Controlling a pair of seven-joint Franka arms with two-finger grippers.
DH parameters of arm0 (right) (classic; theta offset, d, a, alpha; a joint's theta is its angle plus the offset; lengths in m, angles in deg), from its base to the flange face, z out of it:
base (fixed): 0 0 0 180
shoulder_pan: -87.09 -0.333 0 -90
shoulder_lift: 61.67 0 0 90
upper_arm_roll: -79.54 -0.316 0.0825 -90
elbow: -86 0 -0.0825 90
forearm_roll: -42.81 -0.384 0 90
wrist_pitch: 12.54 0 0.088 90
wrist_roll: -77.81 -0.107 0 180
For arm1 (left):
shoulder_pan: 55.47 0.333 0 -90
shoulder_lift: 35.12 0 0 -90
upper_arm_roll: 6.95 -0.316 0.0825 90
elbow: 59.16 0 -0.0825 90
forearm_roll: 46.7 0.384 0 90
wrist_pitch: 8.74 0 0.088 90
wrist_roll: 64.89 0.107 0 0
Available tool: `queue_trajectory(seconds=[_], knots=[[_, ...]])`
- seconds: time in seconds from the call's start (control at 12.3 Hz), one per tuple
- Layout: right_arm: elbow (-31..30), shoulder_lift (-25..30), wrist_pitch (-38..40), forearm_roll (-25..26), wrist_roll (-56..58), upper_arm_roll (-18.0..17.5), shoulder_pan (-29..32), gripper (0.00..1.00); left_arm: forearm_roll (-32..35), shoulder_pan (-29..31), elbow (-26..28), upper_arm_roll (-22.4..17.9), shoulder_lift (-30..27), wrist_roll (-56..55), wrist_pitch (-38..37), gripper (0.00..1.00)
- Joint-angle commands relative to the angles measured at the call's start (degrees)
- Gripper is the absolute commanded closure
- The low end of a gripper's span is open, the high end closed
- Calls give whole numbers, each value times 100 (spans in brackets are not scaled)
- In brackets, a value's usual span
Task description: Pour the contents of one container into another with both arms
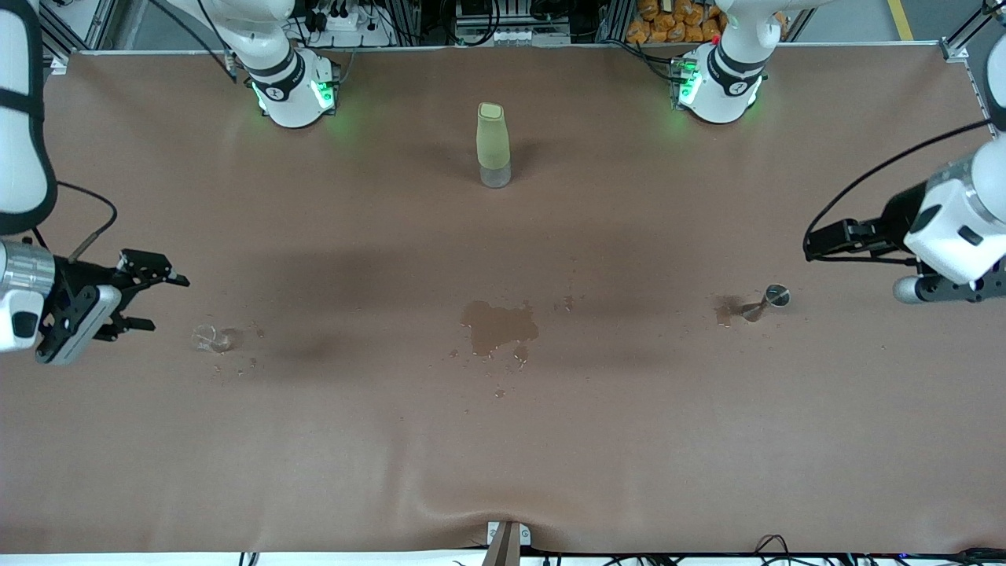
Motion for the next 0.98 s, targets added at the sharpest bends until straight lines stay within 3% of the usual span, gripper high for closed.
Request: queue_trajectory(seconds=[0.0,0.41,0.57,0.89], knots=[[-578,703,-67,542,-800,499,-501,0,209,75,337,106,-420,-159,-53,0],[-614,1214,573,1403,-2927,772,-933,0,191,-4,1311,-114,-1377,-62,254,0],[-614,1380,705,1502,-3437,1132,-1284,0,140,13,1917,-297,-1825,287,780,0],[-369,1443,750,1546,-3861,1134,-1181,0,121,-249,1859,-1052,-1871,736,765,0]])
